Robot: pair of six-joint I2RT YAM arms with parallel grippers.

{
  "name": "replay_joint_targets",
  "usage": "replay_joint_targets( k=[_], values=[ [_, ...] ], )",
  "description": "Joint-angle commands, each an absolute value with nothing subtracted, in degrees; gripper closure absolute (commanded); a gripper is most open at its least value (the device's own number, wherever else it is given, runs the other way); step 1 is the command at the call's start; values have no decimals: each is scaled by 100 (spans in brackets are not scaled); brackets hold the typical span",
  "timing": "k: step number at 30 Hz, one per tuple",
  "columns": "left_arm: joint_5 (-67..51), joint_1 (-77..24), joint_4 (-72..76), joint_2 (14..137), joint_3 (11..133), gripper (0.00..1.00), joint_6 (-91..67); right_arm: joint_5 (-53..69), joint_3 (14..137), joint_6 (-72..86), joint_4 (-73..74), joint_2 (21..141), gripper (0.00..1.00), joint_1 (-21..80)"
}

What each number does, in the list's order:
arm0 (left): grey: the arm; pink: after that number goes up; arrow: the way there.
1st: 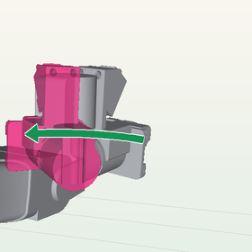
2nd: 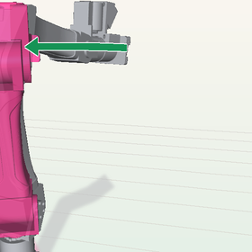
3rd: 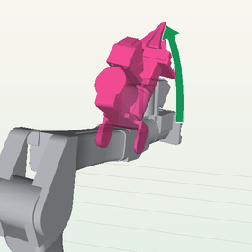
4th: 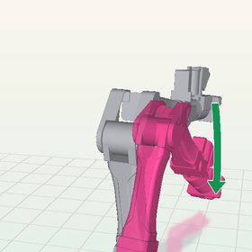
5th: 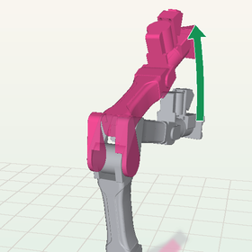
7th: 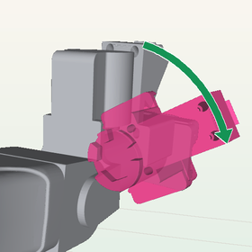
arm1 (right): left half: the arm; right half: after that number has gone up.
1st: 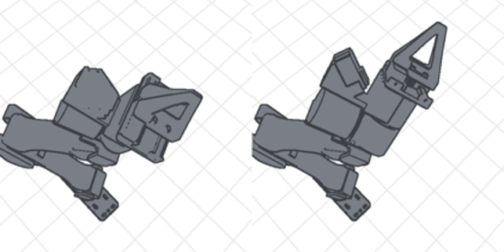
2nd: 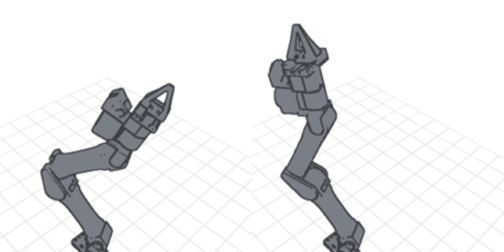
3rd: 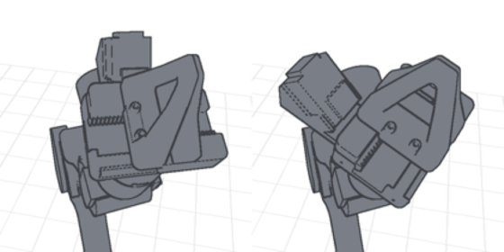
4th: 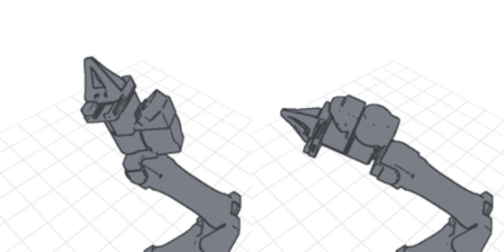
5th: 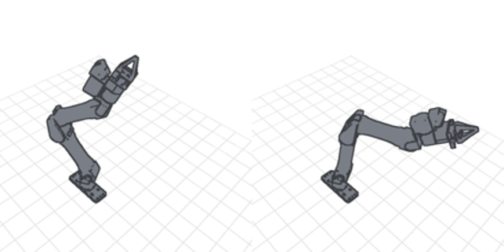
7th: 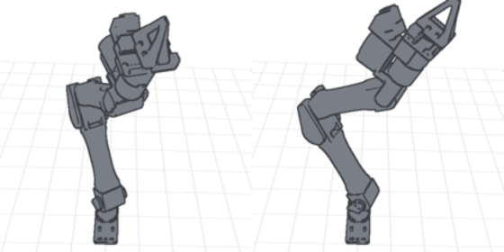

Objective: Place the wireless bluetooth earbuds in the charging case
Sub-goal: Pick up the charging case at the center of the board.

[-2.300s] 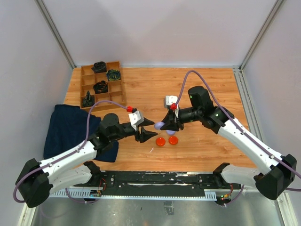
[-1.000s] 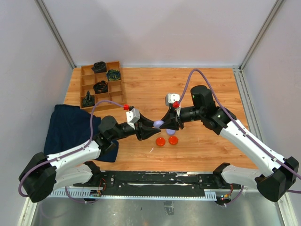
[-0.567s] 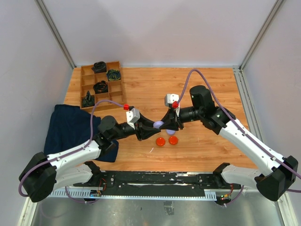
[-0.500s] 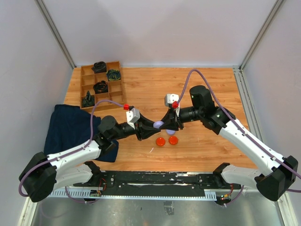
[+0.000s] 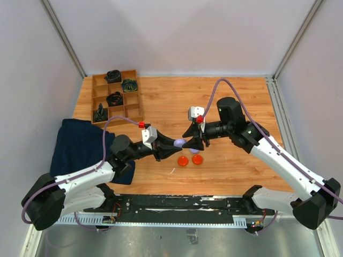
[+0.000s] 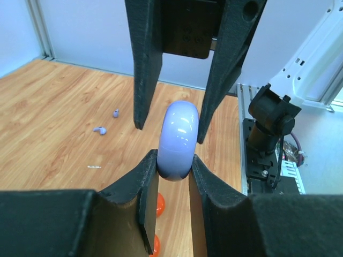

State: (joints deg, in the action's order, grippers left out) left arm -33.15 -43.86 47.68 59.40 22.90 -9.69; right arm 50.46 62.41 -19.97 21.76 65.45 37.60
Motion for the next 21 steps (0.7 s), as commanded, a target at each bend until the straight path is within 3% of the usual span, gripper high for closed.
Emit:
replay_joint_targets(
  k=[1,10,21],
  values=[
    [-3366,-4438,5490,5881,2121,100,-860,4855,6398,-2081,2170,6352,52,3899],
    [-3473,-4438,5607,5968,2133,100,-914,4704,6181,-1894,1771,6166,40,3900],
    [-3659,-4439,5607,6010,2086,100,-906,4225,6108,-1662,1480,6054,36,3902]
  ],
)
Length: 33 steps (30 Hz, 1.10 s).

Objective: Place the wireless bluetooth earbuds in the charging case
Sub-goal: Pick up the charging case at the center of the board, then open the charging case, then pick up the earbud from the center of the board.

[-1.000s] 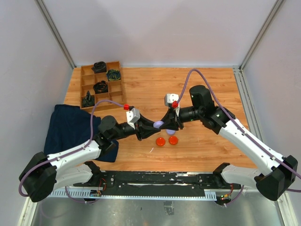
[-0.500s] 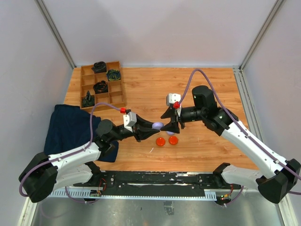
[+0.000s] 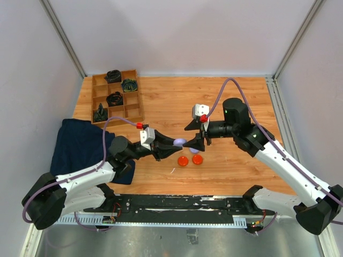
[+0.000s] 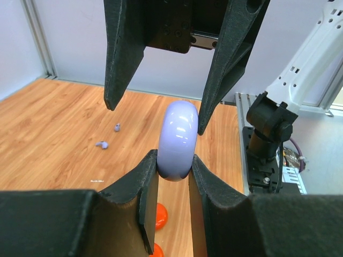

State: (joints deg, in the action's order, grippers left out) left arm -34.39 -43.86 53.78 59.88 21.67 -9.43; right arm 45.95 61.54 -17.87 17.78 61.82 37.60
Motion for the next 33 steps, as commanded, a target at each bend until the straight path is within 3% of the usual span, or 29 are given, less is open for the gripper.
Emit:
replay_joint_targets(
  k=[1,22,33],
  values=[
    [-3671,-4439,5606,6019,2090,100,-898,4156,6103,-1639,1476,6036,35,3900],
    [-3413,-4438,5594,6073,1960,100,-906,3486,6098,-1384,1435,5871,29,3888],
    [-2439,-4430,6292,6400,1474,100,-1037,1720,6156,-629,2569,6355,27,3161]
  ],
)
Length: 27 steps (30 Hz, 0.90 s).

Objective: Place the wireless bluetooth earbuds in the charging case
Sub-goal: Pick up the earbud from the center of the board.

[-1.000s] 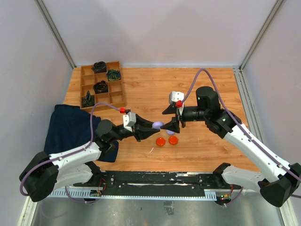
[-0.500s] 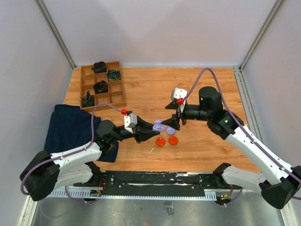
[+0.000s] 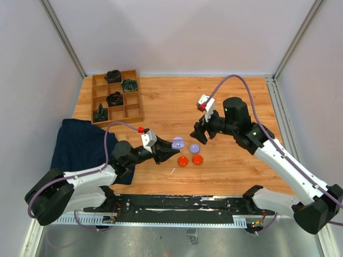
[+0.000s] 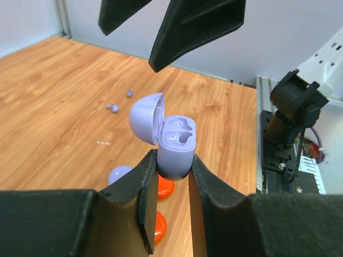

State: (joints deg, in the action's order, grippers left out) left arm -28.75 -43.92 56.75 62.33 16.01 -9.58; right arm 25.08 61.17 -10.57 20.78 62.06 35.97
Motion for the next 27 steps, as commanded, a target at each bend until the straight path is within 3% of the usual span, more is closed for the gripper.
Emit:
replay_joint_targets(
  k=[1,14,27],
  values=[
    [-2395,-4425,6388,6447,1438,100,-1057,1629,6098,-526,2607,6412,27,3009],
    [-2076,-4141,7020,6769,1013,100,-1118,1456,5783,251,2614,7643,26,1354],
    [-2140,-4131,7245,6982,868,100,-959,1206,6110,519,2119,9405,27,798]
  ],
)
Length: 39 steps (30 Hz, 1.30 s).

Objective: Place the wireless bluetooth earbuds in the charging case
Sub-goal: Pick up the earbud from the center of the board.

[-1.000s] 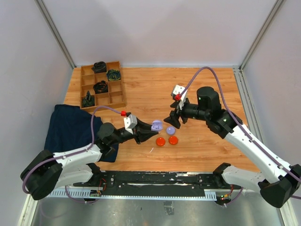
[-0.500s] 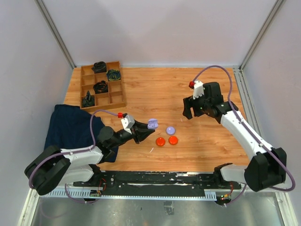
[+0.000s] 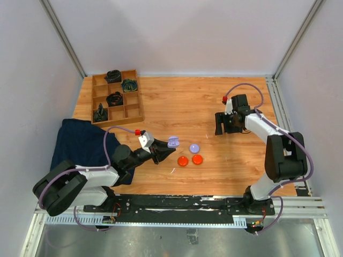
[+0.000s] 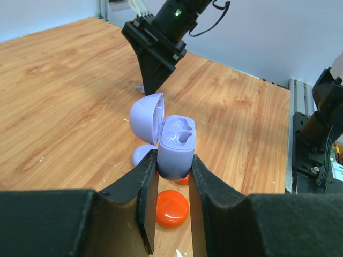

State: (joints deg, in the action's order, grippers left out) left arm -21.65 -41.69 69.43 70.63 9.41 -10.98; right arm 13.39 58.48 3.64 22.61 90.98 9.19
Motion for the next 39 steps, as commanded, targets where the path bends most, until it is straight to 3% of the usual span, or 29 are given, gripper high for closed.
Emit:
replay_joint_targets(
  k=[1,24,39],
  values=[
    [-2144,-4131,7235,6987,870,100,-958,1192,6143,531,2094,9484,27,791],
    [-2277,-4131,7179,6987,948,100,-1011,1849,6379,767,2006,10020,29,843],
    [-2313,-4131,7163,7017,984,100,-1050,1575,6981,309,2419,10030,29,949]
  ],
)
